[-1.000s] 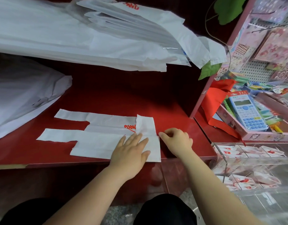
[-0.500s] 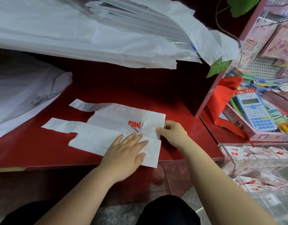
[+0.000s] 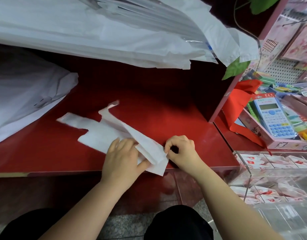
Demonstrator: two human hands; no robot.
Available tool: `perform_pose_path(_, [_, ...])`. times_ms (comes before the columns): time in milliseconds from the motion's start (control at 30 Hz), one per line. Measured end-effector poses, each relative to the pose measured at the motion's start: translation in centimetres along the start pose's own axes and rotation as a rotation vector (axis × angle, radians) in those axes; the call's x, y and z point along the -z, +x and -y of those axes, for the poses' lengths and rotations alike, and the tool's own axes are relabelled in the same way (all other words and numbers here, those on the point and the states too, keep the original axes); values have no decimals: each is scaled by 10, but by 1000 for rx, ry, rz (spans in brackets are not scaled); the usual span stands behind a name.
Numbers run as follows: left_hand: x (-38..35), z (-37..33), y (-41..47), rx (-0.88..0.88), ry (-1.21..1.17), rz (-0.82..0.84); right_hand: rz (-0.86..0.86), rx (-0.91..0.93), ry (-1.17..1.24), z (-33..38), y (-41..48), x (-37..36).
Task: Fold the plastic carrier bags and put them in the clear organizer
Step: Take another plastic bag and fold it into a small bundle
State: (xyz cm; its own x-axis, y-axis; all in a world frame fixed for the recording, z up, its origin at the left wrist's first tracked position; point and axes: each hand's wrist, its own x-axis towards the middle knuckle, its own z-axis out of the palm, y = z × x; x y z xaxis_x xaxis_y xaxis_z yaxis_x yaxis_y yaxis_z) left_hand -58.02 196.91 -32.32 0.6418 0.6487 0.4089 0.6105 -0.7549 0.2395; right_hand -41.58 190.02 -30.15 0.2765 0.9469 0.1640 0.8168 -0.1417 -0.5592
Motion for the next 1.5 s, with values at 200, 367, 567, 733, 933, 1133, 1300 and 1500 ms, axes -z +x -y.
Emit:
perform_pose_path(200, [5, 3, -9, 156, -160, -77, 52, 43, -29, -4, -5, 1])
perform_pose_path(367, [11, 10, -16, 216, -366, -48, 76, 78, -97, -1, -6, 2])
perform_pose_path(567, [5, 13, -33, -69, -240, -408, 64, 79, -112, 0, -5, -1])
perform_pose_path(733, [-13, -9, -23, -231, -14, -127, 0, 51, -30, 0, -7, -3])
perform_pose_path(933, [-20, -17, -20, -295, -21, -98, -53, -47, 154, -3, -4, -2])
perform_pose_path(1133, [-24, -21, -15, -298, -76, -126, -128, -122, 325, -4, -1, -2])
perform_pose_path(1300, [-24, -28, -7, -257, -39, -59, -284, -209, 317, 1, 2, -3])
perform_pose_path(1500, [-23, -27, -4, -212, 3, -44, -135, 23, -121, 13, -11, -25])
